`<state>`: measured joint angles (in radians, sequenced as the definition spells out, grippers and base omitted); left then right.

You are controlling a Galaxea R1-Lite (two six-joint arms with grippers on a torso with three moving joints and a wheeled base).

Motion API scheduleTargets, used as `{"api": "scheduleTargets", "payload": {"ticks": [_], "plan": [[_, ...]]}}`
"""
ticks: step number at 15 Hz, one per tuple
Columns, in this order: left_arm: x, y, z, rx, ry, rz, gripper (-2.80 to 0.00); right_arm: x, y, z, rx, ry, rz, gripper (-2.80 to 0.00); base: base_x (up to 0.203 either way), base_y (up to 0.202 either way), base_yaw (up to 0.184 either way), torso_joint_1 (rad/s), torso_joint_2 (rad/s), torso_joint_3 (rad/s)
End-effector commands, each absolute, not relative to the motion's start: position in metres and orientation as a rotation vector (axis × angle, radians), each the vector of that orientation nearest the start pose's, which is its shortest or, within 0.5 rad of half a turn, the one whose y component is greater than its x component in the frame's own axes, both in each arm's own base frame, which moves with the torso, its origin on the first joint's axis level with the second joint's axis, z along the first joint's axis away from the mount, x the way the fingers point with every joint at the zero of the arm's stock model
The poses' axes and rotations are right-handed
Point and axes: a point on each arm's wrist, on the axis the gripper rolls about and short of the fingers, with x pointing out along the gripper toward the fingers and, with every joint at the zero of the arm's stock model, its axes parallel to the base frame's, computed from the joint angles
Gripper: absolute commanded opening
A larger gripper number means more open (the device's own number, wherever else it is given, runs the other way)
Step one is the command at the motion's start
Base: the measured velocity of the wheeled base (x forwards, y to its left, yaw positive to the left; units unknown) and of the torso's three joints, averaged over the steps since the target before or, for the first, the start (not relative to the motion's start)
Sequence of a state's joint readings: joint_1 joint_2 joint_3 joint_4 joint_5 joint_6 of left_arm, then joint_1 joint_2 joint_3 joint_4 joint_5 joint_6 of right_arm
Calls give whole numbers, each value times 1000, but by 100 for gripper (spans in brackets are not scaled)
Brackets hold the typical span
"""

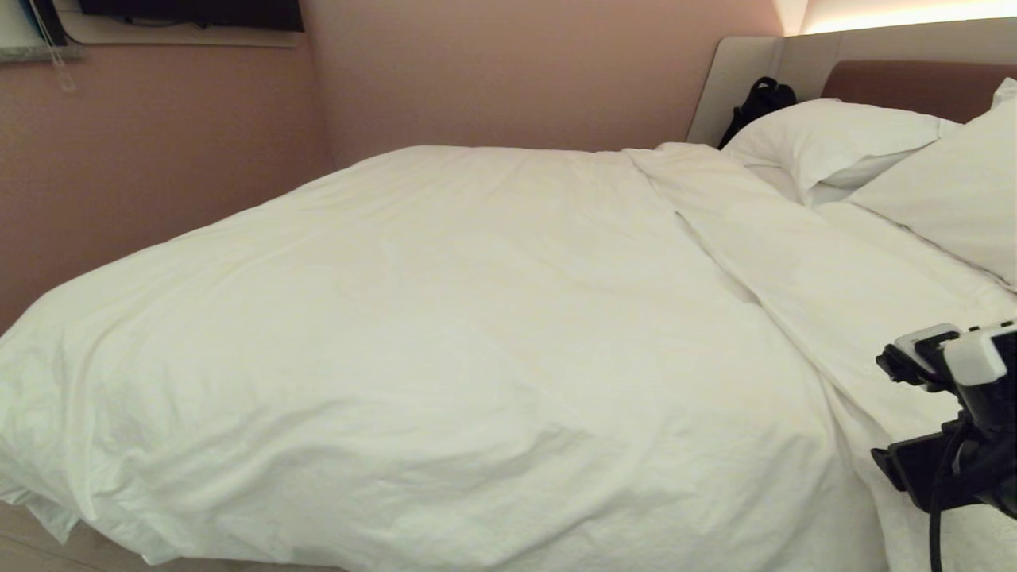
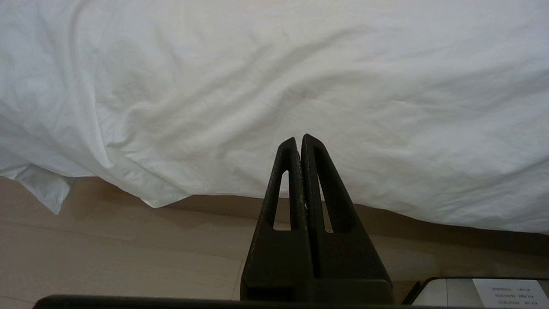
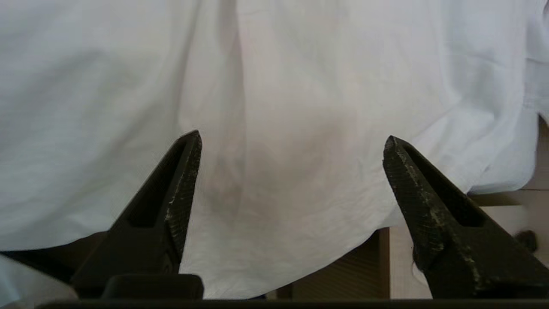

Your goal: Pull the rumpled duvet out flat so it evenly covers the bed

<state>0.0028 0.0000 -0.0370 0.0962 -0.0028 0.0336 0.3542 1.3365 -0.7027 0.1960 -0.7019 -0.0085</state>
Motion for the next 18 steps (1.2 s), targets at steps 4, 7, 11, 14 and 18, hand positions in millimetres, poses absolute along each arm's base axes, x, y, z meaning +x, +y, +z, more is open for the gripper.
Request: {"api": "scheduleTargets", "payload": {"ticks": [4, 7, 11, 14, 18], "plan": [[-26, 0, 76, 34, 60, -1, -280, 186, 62, 160, -503, 690, -421, 0, 0, 0, 0, 0, 0, 0], [-26, 0, 76, 34, 60, -1, -280, 190, 67, 152, -515, 684, -420, 0, 0, 0, 0, 0, 0, 0], [-26, 0, 76, 34, 60, -1, -280, 192, 78, 144, -537, 688, -412, 0, 0, 0, 0, 0, 0, 0], [-26, 0, 76, 34, 60, -1, -280, 198, 82, 133, -538, 714, -425, 0, 0, 0, 0, 0, 0, 0], [-26, 0, 76, 34, 60, -1, -280, 210, 86, 121, -539, 691, -520, 0, 0, 0, 0, 0, 0, 0]]}}
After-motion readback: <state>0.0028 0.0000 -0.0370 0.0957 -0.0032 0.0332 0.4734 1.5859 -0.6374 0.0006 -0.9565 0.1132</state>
